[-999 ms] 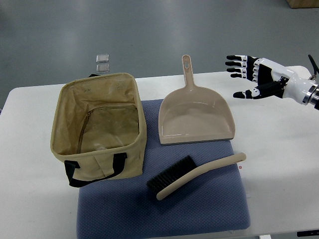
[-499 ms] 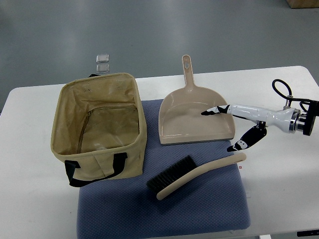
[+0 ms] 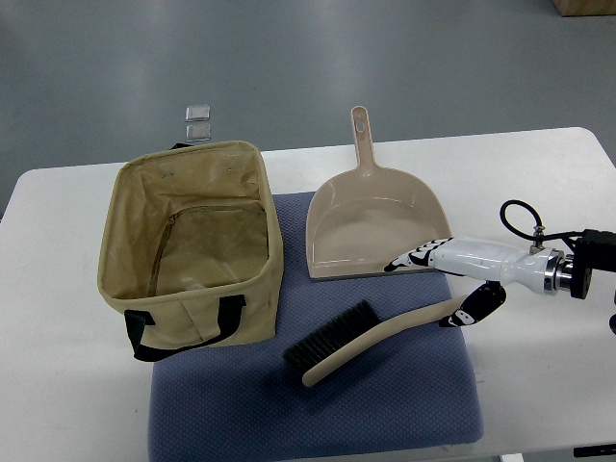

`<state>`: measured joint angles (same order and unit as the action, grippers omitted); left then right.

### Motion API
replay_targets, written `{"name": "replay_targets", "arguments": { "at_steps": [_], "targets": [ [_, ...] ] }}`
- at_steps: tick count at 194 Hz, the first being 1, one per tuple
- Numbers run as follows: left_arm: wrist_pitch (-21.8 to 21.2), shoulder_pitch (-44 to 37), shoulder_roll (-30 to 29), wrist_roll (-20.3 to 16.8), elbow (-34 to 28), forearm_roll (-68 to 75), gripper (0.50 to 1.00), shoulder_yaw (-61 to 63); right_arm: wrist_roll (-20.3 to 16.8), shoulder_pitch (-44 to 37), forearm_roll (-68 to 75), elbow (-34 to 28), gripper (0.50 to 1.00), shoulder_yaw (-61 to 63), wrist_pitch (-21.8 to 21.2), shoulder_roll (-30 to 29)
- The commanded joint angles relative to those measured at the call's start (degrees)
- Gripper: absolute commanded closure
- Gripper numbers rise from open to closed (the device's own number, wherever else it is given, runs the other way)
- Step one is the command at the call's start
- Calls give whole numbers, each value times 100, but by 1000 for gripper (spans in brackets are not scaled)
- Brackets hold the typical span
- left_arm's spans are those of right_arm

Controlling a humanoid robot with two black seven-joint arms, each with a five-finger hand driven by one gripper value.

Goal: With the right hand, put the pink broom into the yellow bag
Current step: 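Lower the right hand onto the beige brush handle and close fingers, then lift the brush with the right hand and carry it over the bag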

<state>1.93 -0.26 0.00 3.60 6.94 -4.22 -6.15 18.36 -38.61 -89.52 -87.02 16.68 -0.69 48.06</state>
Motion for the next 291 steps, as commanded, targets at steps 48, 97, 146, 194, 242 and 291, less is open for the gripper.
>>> {"name": "replay_targets", "arguments": {
  "at_steps": [48, 97, 146, 194, 242, 291],
  "targets": [
    [0, 0, 0, 0, 0, 0, 500, 0, -254, -41, -276, 0, 691, -394, 113, -174],
    [0, 0, 0, 0, 0, 0, 500, 0, -518, -50, -355, 18, 742, -482, 139, -297],
    [0, 0, 0, 0, 0, 0, 500, 0, -658, -50, -514, 62, 824, -499, 139, -306],
    [0, 0, 0, 0, 0, 0, 500, 0, -694, -50, -558, 71, 826, -605, 139, -394],
    [0, 0, 0, 0, 0, 0, 500, 0, -702, -59, -698, 185, 963, -614, 148, -491],
    [0, 0, 0, 0, 0, 0, 500, 0, -711, -296, -628, 369, 1000, -587, 455, -491]
  ]
}}
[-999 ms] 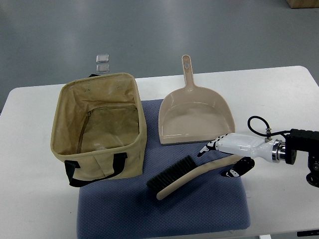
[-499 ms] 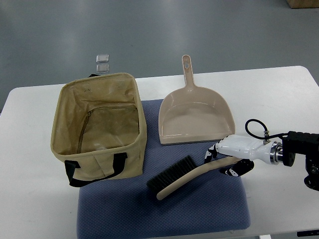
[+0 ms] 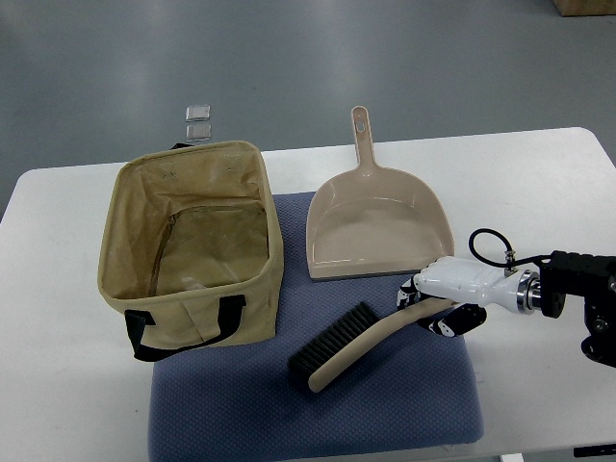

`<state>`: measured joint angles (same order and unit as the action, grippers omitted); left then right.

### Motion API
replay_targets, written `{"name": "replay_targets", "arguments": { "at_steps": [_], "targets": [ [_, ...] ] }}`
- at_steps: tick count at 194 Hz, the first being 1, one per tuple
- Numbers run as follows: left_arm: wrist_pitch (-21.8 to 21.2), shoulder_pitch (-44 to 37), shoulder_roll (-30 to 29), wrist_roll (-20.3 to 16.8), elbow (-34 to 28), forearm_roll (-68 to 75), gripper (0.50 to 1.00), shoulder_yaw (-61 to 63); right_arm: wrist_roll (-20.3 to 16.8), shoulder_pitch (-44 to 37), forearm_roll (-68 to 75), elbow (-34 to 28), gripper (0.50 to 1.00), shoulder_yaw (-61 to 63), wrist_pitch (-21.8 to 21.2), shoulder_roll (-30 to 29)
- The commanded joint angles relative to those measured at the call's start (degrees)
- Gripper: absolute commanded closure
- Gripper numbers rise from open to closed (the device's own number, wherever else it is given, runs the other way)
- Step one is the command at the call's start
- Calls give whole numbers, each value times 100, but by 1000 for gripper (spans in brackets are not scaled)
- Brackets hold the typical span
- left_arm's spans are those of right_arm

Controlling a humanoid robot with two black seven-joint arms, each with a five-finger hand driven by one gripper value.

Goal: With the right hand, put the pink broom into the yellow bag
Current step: 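Lift the brush with the right hand and carry it over the bag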

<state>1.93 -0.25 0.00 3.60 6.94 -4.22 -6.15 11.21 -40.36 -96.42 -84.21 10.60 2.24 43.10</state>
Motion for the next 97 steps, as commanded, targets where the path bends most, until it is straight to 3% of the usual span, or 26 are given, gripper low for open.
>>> {"name": "replay_targets", "arguments": {
  "at_steps": [1, 40, 97],
  "targets": [
    [0, -1, 0, 0, 0, 0, 500, 0, 4, -121, 62, 89, 1000, 21, 163, 6],
    [0, -1, 0, 0, 0, 0, 500, 0, 83, -534, 141, 98, 1000, 135, 453, 269],
    [0, -1, 0, 0, 0, 0, 500, 0, 171, -1606, 923, 107, 1000, 161, 409, 911]
  ]
}}
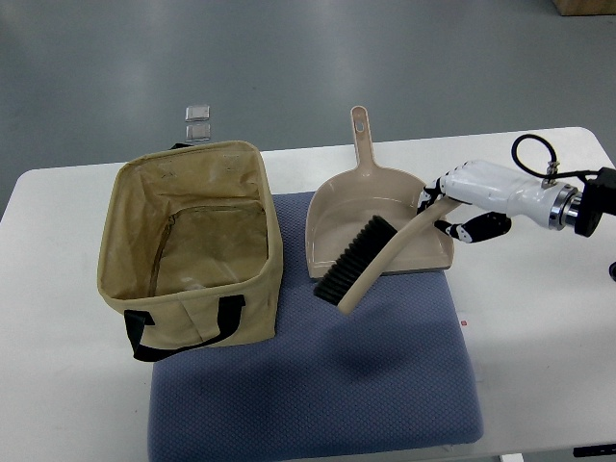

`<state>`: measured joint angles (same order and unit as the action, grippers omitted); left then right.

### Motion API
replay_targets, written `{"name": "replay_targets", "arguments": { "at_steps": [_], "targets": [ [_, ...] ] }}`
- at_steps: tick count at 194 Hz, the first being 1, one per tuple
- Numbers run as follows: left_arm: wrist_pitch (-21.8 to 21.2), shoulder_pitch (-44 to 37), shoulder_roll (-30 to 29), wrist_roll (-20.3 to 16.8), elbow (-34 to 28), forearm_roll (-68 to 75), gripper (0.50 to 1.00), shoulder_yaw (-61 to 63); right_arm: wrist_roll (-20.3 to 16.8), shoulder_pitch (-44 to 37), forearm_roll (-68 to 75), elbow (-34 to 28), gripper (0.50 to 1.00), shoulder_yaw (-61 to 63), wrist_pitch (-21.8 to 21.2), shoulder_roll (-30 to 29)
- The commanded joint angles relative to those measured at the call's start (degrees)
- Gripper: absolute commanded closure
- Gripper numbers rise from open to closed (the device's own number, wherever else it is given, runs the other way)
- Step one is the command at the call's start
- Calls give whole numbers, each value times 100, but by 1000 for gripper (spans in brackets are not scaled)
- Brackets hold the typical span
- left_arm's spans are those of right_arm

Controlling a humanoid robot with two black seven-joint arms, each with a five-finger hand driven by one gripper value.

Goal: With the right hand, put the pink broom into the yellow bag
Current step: 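Lift the brush with the right hand and carry it over the bag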

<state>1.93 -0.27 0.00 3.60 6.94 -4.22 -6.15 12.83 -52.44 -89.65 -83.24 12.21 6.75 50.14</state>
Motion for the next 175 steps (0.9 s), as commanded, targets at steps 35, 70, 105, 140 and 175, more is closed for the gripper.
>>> {"name": "replay_targets", "arguments": {
  "at_steps": [35, 70, 105, 140, 175],
  "targets": [
    [0, 1, 0, 0, 0, 0, 500, 0, 0, -1277, 352, 274, 1000, 1, -182, 233],
    [0, 1, 0, 0, 0, 0, 500, 0, -44, -2103, 343, 775, 1000, 1, -420, -171],
    [0, 1, 0, 0, 0, 0, 500, 0, -70, -2631, 247, 1337, 1000, -17, -499, -1182],
    [0, 1, 0, 0, 0, 0, 500, 0, -70, -2868, 168, 1838, 1000, -105, -569, -2175],
    [0, 9, 0, 0, 0, 0, 500, 0, -70, -2842, -34, 2066, 1000, -105, -666, -2904]
  ]
}}
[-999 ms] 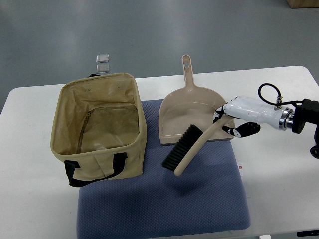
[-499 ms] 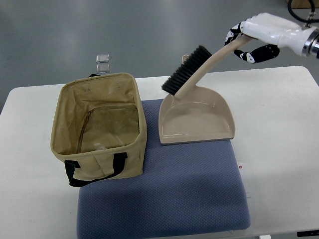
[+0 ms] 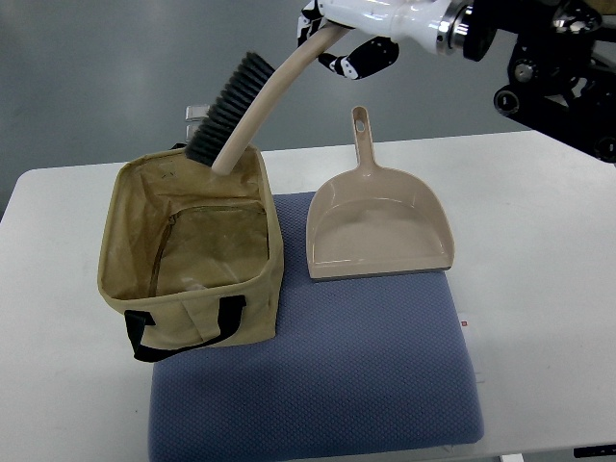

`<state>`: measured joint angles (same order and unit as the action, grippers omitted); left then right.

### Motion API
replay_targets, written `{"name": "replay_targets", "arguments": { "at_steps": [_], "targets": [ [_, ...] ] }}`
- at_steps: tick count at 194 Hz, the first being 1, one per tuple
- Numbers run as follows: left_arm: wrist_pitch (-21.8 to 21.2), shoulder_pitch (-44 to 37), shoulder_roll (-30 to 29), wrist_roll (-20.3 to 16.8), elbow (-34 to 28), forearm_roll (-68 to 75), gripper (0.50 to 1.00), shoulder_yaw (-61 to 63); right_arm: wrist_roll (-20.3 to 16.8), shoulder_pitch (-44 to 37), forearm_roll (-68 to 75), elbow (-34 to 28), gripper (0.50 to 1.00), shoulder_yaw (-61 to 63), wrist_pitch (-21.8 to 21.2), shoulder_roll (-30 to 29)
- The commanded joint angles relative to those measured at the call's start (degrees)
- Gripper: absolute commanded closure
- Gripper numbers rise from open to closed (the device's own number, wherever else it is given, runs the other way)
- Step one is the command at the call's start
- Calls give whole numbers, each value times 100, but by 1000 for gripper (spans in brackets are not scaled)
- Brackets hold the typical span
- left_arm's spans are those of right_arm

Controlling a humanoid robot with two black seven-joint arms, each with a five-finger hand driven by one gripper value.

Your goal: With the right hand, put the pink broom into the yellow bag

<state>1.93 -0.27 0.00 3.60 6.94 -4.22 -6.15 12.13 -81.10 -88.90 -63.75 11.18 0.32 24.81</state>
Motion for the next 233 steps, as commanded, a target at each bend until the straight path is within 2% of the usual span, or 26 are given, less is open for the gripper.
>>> {"name": "replay_targets", "arguments": {
  "at_steps": [1, 42, 43, 46, 47, 55, 57, 70, 103, 140, 175, 201, 214, 233],
  "targets": [
    [0, 10, 0, 0, 0, 0, 500, 0, 0, 24, -110, 118, 1000, -2, -23, -372],
    [0, 1, 0, 0, 0, 0, 500, 0, 0, 208, -321, 285, 998, -28, -23, -811],
    [0, 1, 0, 0, 0, 0, 500, 0, 0, 226, -321, 293, 969, -37, -23, -820],
    [0, 1, 0, 0, 0, 0, 500, 0, 0, 235, -321, 293, 946, -37, -23, -829],
    [0, 1, 0, 0, 0, 0, 500, 0, 0, 235, -321, 302, 922, -46, -23, -837],
    [0, 1, 0, 0, 0, 0, 500, 0, 8, 252, -321, 311, 849, -55, -23, -837],
    [0, 1, 0, 0, 0, 0, 500, 0, 8, 252, -321, 311, 848, -55, -23, -837],
    [0, 1, 0, 0, 0, 0, 500, 0, 17, 314, -321, 311, 752, -46, -50, -837],
    [0, 1, 0, 0, 0, 0, 500, 0, 35, 411, -277, 311, 648, 51, -41, -838],
    [0, 1, 0, 0, 0, 0, 500, 0, 43, 472, -189, 311, 642, 183, -15, -670],
    [0, 1, 0, 0, 0, 0, 500, 0, 0, 1008, -5, 302, 642, 1229, -85, -319],
    [0, 10, 0, 0, 0, 0, 500, 0, -36, 1527, 426, 293, 642, 2204, -586, -73],
    [0, 1, 0, 0, 0, 0, 500, 0, -211, 1887, 839, 293, 642, 2784, -840, 50],
    [0, 1, 0, 0, 0, 0, 500, 0, -492, 2317, 1463, 302, 642, 3434, -911, 112]
  ]
}}
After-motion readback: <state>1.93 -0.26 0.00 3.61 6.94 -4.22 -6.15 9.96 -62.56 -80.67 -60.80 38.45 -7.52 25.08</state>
